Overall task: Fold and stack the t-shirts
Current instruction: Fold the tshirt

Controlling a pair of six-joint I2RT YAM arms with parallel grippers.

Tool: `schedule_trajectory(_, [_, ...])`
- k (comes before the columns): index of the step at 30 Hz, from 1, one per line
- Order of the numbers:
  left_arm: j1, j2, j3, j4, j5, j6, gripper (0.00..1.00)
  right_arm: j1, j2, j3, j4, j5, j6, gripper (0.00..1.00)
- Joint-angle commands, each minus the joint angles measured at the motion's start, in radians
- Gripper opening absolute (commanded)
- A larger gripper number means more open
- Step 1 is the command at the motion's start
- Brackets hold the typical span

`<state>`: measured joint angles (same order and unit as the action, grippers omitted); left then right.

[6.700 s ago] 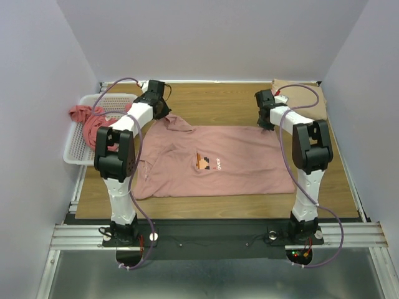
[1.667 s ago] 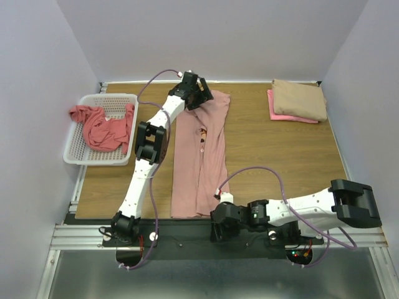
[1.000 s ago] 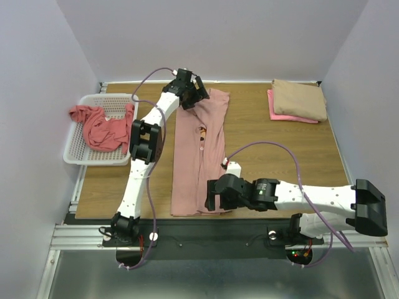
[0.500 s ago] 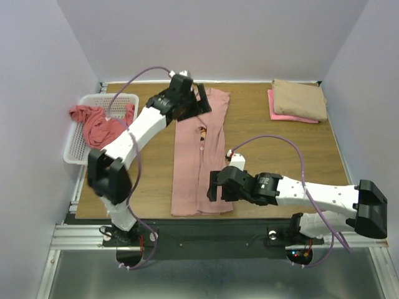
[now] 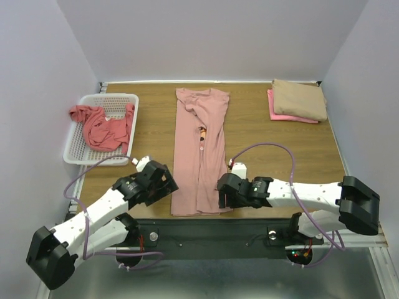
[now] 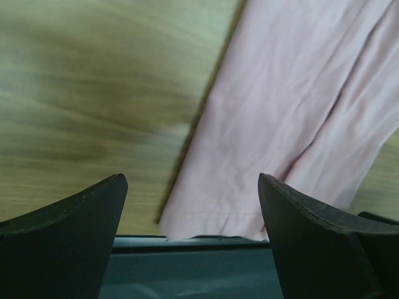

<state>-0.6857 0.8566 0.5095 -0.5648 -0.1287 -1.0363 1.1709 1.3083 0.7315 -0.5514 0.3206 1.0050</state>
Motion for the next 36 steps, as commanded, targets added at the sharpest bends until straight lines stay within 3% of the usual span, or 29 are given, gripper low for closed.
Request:
schedule_trajectory(1, [-0.008,-0.115,-0.084,0.014,0.084,-0.085,0.99,-0.004,0.017,-0.029,0.068,-0.014,0.023,0.69])
schedule_trajectory(6, [-0.012,-0.133,-0.117,0.034,0.113,-0.096,0.93,-0.004,0.037,-0.058,0.128,-0.054,0.038,0.65])
schedule_trajectory(10, [-0.02,-0.041,-0.138,0.077,0.124,-0.08,0.85,-0.004,0.054,-0.073,0.146,-0.075,0.05,0.64])
schedule_trajectory(13, [-0.032,0.067,-0.149,0.105,0.179,-0.067,0.72,-0.004,0.057,-0.084,0.169,-0.094,0.058,0.63])
schedule_trajectory(14, [-0.049,0.105,-0.15,0.108,0.188,-0.067,0.63,-0.004,0.057,-0.089,0.179,-0.101,0.063,0.63])
schedule_trajectory(17, [-0.072,0.127,-0.152,0.112,0.193,-0.082,0.47,-0.004,0.065,-0.092,0.212,-0.132,0.064,0.6])
schedule_trajectory(26, [-0.092,0.047,-0.155,0.074,0.202,-0.12,0.38,-0.004,0.106,-0.09,0.272,-0.21,0.066,0.54])
schedule_trajectory(29, [-0.097,0.048,-0.154,0.069,0.204,-0.123,0.27,-0.004,0.1,-0.101,0.272,-0.196,0.076,0.43])
schedule_trajectory(32, [-0.098,0.059,-0.146,0.066,0.201,-0.125,0.07,-0.004,0.098,-0.11,0.274,-0.198,0.089,0.2])
schedule_trajectory(36, [-0.103,0.062,-0.121,0.046,0.193,-0.113,0.0,-0.004,0.083,-0.116,0.271,-0.204,0.086,0.13])
